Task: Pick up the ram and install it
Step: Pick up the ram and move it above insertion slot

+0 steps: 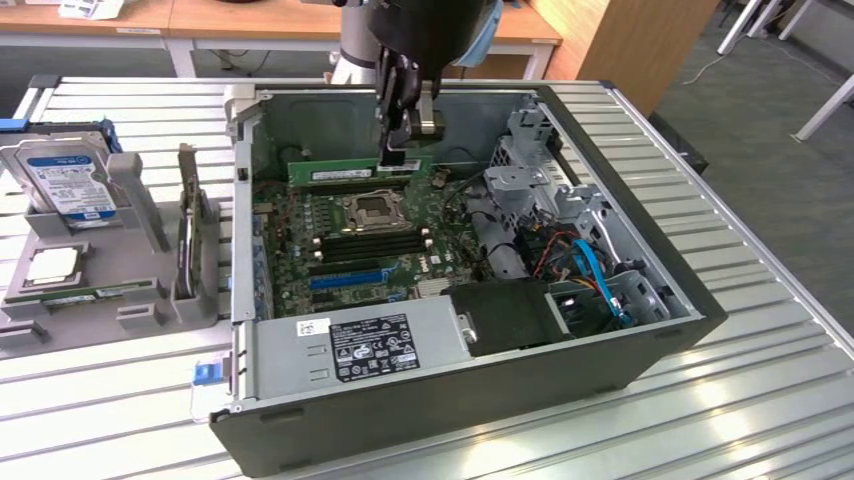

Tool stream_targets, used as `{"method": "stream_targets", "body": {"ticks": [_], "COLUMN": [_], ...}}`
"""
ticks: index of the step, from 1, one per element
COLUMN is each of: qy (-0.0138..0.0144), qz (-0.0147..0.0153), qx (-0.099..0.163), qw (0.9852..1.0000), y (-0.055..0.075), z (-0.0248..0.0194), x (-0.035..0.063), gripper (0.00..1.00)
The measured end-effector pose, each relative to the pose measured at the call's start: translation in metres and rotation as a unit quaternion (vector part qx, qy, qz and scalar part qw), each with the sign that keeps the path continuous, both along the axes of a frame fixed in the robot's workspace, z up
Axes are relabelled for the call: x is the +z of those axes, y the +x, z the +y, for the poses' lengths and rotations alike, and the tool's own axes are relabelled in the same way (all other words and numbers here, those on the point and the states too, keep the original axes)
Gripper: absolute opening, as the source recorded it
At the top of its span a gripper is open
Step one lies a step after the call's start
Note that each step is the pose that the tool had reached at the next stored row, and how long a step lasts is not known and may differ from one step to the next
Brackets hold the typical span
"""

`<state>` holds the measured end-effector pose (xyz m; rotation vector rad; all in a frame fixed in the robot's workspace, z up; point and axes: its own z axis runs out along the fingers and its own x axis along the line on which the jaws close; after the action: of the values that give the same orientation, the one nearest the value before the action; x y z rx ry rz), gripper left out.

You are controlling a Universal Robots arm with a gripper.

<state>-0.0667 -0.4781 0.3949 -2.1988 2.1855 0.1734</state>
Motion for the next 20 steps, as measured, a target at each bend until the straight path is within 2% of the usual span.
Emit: {"method": "stream_targets", "body": {"ticks": [20], "qy": [-0.0001], "qz": [-0.0001], "qx": [0.000], "qw": [1.0000], "y": [0.010], "z": [0.0000], "x": [0.0001], "gripper": [0.11]}}
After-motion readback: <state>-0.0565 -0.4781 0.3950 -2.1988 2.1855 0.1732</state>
